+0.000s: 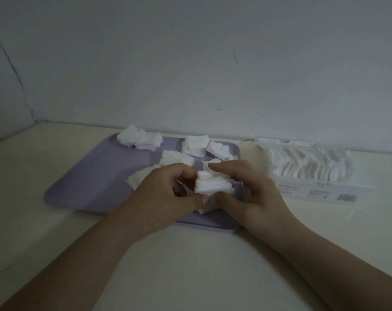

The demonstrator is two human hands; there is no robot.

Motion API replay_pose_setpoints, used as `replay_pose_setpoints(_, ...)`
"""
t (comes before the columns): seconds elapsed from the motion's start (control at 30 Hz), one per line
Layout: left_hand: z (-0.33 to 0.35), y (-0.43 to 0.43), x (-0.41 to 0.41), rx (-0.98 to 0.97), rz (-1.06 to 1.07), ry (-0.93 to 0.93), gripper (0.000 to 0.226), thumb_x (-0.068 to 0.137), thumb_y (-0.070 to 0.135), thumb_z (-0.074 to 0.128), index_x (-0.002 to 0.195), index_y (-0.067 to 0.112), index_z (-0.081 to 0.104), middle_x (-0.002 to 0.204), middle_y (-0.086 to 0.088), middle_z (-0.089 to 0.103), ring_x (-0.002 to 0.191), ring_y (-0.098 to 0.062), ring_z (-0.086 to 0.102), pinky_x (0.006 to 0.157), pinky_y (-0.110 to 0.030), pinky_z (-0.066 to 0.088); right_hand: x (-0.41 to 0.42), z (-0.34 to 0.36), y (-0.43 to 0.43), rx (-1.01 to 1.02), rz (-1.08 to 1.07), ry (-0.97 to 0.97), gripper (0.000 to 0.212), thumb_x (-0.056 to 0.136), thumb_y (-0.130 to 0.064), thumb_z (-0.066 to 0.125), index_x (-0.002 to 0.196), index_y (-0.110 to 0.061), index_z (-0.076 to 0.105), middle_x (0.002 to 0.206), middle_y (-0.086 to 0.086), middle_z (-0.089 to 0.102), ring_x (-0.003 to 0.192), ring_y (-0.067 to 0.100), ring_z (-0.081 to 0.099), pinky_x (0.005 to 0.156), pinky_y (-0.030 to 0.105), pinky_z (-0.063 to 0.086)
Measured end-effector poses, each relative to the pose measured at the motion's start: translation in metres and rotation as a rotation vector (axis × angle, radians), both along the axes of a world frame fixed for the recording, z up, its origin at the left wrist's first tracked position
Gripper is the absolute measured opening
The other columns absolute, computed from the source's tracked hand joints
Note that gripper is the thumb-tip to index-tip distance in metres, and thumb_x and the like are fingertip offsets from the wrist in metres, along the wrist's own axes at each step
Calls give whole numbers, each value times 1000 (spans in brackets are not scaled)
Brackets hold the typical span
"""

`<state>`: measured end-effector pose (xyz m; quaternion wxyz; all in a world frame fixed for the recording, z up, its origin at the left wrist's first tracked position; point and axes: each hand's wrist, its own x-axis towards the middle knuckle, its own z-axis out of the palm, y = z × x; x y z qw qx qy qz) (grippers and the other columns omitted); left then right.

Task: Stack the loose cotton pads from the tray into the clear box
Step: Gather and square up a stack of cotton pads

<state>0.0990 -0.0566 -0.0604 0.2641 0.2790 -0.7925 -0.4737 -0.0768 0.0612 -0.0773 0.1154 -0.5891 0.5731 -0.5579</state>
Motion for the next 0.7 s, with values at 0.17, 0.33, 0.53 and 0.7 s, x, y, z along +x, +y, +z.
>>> replay_pose_setpoints(0.17, 1, 2, -1, 64, -77, 34, 46, 76, 22, 85, 118, 35, 69, 106, 1, 76, 95, -35, 73, 87, -57, 60, 2, -5, -1, 21, -9, 122, 48, 83, -12, 69, 131, -17, 69, 132, -7, 64, 128, 4, 58, 111, 18, 39)
replay_pose_setpoints(0.33, -1, 0, -3, 5, 16, 52, 27, 82, 17, 84, 102, 31, 73, 90, -12, 76, 83, -42, 70, 76, -54, 57, 5, -7, 0, 49, -122, 191, 48, 87, -20, 63, 134, -16, 67, 136, -7, 62, 128, -1, 55, 108, 10, 36)
replay_pose_setpoints(0.53, -3, 1, -5, -1, 23, 59, 32, 85, 18, 83, 104, 40, 72, 91, -4, 74, 77, -31, 70, 78, -54, 57, 8, -6, 0, 72, -101, 301, 39, 89, -21, 60, 128, -13, 64, 127, -6, 64, 120, 20, 60, 103, 19, 41)
replay_pose_setpoints(0.7, 0, 3, -1, -34, -13, 46, 33, 85, 12, 82, 105, 38, 75, 89, 12, 73, 72, -17, 65, 76, -41, 59, 5, -4, 0, 127, -56, 181, 56, 88, -30, 70, 142, -22, 57, 137, -12, 63, 130, 5, 56, 110, 25, 41)
